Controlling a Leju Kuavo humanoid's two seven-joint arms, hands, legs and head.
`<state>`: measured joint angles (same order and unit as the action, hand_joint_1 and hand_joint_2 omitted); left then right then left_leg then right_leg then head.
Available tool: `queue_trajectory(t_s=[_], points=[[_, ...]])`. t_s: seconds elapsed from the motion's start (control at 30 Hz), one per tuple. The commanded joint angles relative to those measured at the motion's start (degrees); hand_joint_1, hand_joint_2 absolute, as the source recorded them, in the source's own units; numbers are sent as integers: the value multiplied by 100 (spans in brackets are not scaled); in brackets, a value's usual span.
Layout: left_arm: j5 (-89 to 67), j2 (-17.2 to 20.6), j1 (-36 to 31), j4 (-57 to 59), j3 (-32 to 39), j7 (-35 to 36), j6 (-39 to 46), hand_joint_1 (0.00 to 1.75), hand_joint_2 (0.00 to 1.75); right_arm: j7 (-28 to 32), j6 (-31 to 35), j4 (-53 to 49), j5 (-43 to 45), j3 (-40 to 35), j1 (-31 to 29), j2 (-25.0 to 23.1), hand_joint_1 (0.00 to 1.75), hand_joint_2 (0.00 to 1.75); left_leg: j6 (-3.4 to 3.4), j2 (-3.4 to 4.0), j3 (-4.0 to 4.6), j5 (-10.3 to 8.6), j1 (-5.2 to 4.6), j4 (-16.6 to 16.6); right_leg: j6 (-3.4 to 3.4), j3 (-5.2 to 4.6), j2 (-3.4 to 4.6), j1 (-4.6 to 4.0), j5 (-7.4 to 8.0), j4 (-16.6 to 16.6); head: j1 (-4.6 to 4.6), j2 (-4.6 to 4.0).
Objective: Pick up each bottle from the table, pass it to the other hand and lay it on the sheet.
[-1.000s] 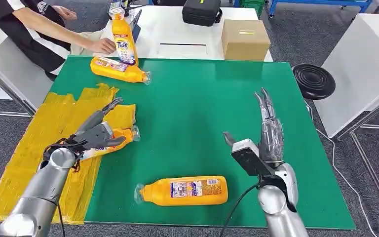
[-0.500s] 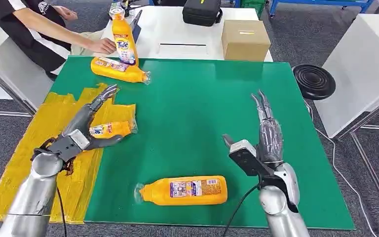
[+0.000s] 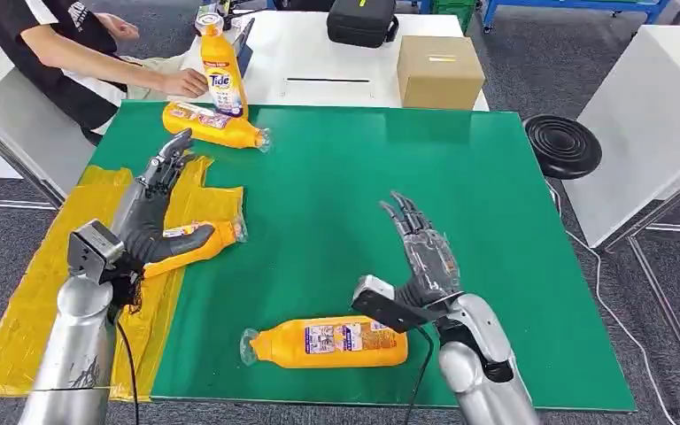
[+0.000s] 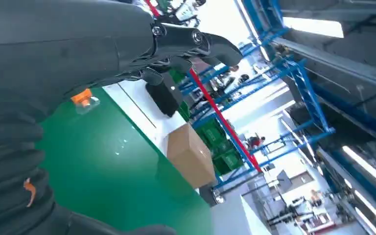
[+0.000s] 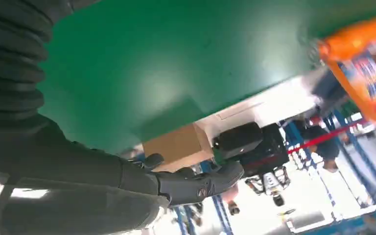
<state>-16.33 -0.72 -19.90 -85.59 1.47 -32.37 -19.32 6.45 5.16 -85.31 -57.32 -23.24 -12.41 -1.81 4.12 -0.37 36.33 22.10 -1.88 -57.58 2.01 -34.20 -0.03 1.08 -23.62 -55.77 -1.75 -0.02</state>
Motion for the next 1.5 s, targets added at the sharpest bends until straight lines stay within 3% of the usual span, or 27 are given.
queue_trajectory(t_s=[0.03,0.57,0.73,0.93,1.23,1.33,1.5], points=[[88,-335,-343,1402,163,328,426,0,175,-41,-231,456,-1065,-1555,-529,341,0,175,-21,-1,-18,1,1,7,-8,14,-2,1,-1,6,2,0],[389,-269,-433,1899,378,572,610,0,175,294,-660,541,-666,-2167,-666,810,0,175,-37,-5,-27,1,8,11,-14,20,-7,-5,-1,16,2,0],[470,-200,-325,1909,557,625,690,0,175,125,-423,411,-519,-1910,-189,962,0,175,-43,-2,-38,3,11,18,-18,31,-4,-8,-1,24,4,0],[538,-189,-246,1793,712,711,634,0,175,-100,-182,53,-718,-1216,810,1077,0,175,-27,-16,-21,4,7,10,-10,16,-16,-4,-6,15,4,0],[544,-270,-322,2169,623,675,636,0,175,-359,-178,-137,-1129,-940,1503,1009,0,175,-52,-19,-32,9,8,16,-19,22,-21,-5,-7,21,2,0],[533,-277,-396,2276,600,669,653,0,175,-420,-190,-162,-1166,-916,1568,987,0,175,-32,-12,-10,9,4,6,-12,-7,-12,-1,-6,10,2,0],[532,-266,-408,2284,600,667,656,0,175,-430,-198,-164,-1173,-911,1543,978,0,175,-55,-7,-27,13,11,10,-21,11,-12,-6,-8,17,2,0]])
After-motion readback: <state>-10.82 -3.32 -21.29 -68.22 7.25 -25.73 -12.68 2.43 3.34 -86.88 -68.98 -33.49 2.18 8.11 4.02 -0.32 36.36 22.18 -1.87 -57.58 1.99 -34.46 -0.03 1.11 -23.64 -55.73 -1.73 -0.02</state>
